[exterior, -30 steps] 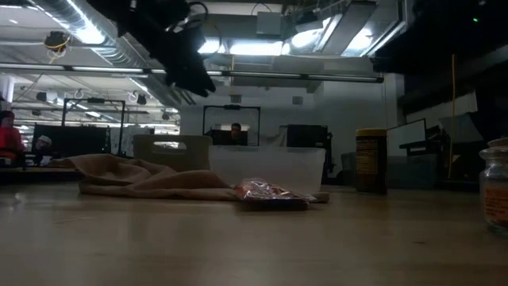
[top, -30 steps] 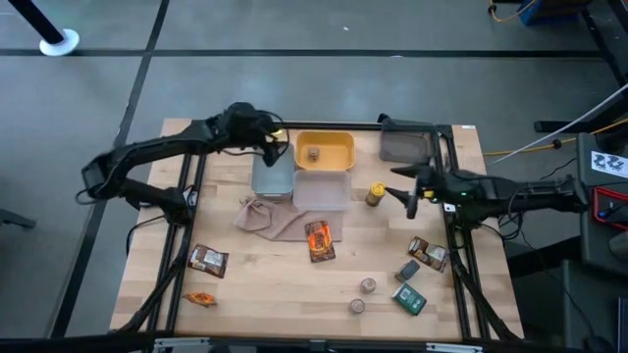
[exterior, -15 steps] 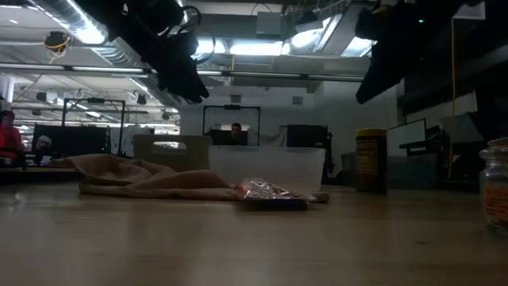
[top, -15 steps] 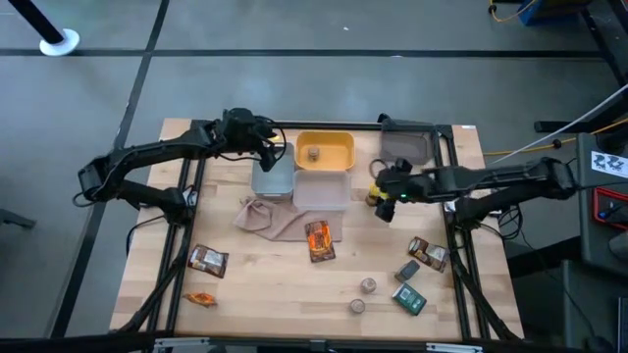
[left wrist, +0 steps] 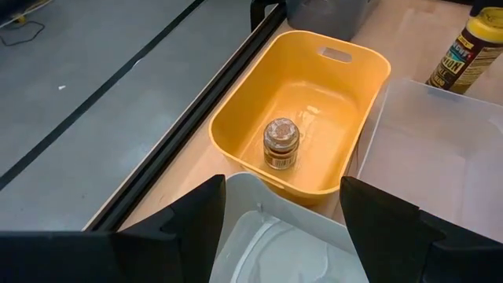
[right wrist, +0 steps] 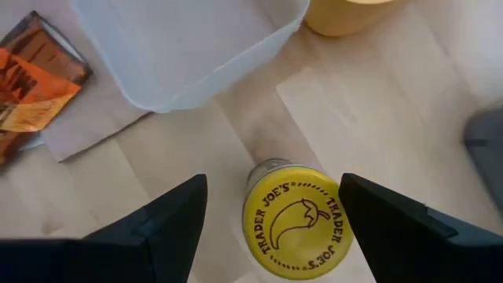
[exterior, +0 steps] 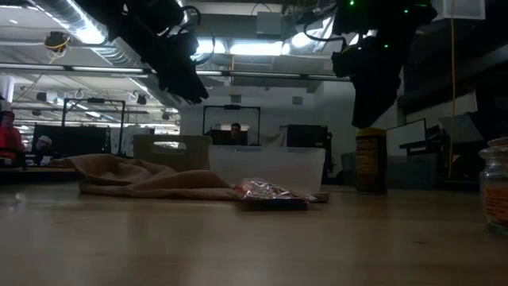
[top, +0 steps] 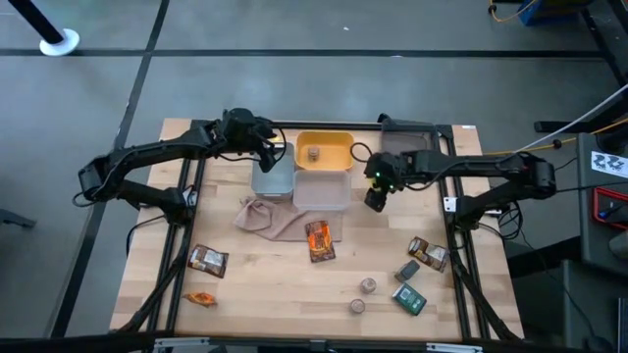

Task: Sort spices by type
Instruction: Put the yellow seasoning can into the black bin

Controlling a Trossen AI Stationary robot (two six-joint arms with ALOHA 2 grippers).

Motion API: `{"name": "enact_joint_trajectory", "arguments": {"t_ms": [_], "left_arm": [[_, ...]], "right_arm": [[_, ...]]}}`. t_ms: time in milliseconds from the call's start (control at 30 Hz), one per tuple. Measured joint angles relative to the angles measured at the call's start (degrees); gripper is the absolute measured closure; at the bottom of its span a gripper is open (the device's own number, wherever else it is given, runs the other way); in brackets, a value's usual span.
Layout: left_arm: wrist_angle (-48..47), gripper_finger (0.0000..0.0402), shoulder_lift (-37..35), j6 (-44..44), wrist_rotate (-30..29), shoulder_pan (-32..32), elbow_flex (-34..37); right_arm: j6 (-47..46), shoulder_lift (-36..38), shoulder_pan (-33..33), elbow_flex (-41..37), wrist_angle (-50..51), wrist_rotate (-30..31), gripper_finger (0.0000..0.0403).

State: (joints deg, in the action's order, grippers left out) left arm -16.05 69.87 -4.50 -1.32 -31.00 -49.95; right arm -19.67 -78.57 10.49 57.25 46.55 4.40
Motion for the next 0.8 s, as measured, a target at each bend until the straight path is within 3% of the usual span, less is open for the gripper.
{"name": "enact_joint_trajectory", "arguments": {"t_ms": [800], "left_arm": [[-0.1,0.0167,0.0,0.0,0.0,0.0,0.0]], "right_arm": [[0.4,-2.7,0.4,-0.3,2.3,-0.1,0.0111]]}}
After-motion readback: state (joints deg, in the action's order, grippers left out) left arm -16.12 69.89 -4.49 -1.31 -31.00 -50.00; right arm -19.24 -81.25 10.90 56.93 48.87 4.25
